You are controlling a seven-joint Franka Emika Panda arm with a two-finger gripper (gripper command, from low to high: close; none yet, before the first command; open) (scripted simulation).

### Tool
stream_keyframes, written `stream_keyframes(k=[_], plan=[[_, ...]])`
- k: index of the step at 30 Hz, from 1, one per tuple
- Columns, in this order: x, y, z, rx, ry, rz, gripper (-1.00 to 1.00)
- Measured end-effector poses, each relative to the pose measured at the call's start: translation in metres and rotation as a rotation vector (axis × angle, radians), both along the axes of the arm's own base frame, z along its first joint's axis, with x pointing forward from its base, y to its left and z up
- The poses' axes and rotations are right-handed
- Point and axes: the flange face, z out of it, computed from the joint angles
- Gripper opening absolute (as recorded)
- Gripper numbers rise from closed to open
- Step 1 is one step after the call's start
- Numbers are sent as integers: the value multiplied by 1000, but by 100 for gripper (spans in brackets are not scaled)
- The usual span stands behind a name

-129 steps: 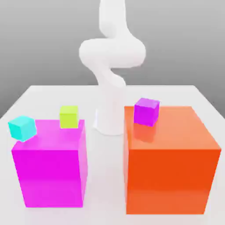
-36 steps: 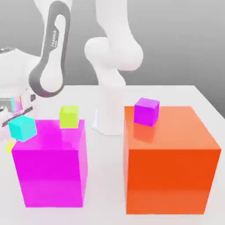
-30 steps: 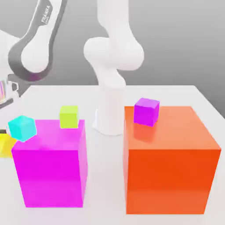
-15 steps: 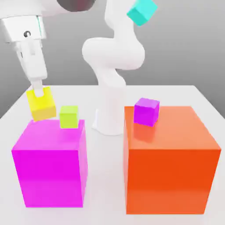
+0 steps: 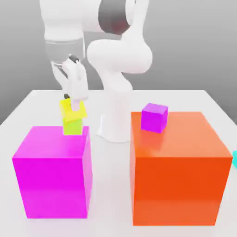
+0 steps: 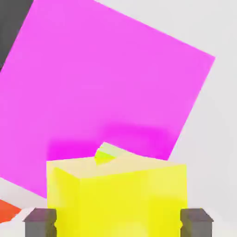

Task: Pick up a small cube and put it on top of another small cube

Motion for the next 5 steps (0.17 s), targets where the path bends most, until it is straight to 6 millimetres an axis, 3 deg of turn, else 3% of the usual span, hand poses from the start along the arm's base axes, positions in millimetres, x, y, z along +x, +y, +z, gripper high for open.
stream_keyframes(k=[2,5], plan=[[0,0,2,-2,2,0,100],[1,0,37,-3,3,0,100]])
